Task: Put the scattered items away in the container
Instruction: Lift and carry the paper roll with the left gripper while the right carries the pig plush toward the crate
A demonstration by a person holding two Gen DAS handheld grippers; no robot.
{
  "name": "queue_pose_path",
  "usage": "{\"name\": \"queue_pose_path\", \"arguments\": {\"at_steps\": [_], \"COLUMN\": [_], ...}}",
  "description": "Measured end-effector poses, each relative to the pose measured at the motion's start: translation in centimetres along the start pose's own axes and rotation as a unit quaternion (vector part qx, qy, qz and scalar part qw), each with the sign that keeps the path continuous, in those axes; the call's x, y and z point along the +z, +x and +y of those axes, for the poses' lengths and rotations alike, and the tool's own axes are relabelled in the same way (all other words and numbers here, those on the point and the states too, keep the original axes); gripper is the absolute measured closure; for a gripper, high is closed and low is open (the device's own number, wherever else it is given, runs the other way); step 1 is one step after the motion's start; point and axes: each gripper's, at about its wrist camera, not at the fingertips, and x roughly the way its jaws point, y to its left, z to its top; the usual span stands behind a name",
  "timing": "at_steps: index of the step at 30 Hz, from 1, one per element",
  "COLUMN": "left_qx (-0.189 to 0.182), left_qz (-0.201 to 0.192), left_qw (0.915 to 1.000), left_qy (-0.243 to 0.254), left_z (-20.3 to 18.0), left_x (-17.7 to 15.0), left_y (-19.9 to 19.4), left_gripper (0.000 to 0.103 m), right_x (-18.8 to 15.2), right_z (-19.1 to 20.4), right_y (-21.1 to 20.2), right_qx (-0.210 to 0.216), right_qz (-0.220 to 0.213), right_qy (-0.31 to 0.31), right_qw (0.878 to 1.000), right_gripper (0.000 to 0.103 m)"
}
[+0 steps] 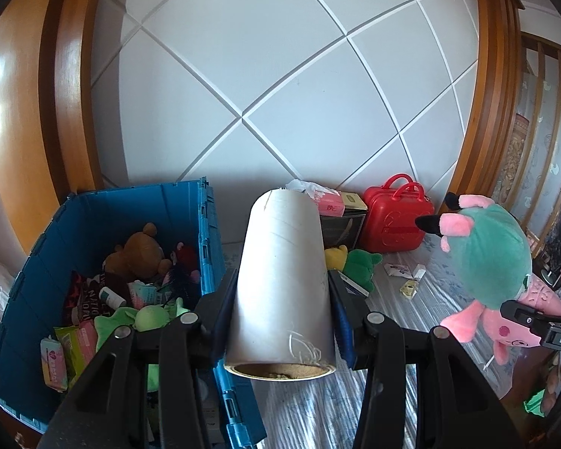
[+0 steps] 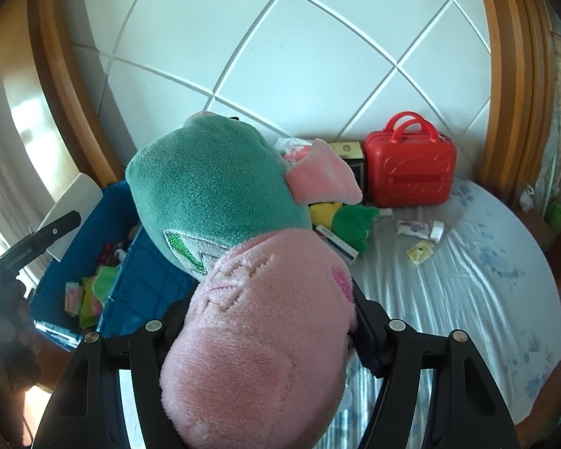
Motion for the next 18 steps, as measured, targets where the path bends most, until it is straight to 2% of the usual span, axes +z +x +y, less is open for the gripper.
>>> {"name": "queue_pose_path", "arguments": {"at_steps": [18], "left_qx": [0.014], "left_qz": [-0.010], "left_qw": [0.9996], "left_qy": [-0.022], "left_z": [7.4], "left_x": [-0.4], "left_y": [-1.8], "left_gripper": [0.058], "right_x": [-0.2], "right_z": [7.8], "right_y": [1.2], "right_qx": [0.016], "right_qz": [0.004], "right_qy": [-0.024], "right_qw": [1.000], "right_gripper": [0.035]}}
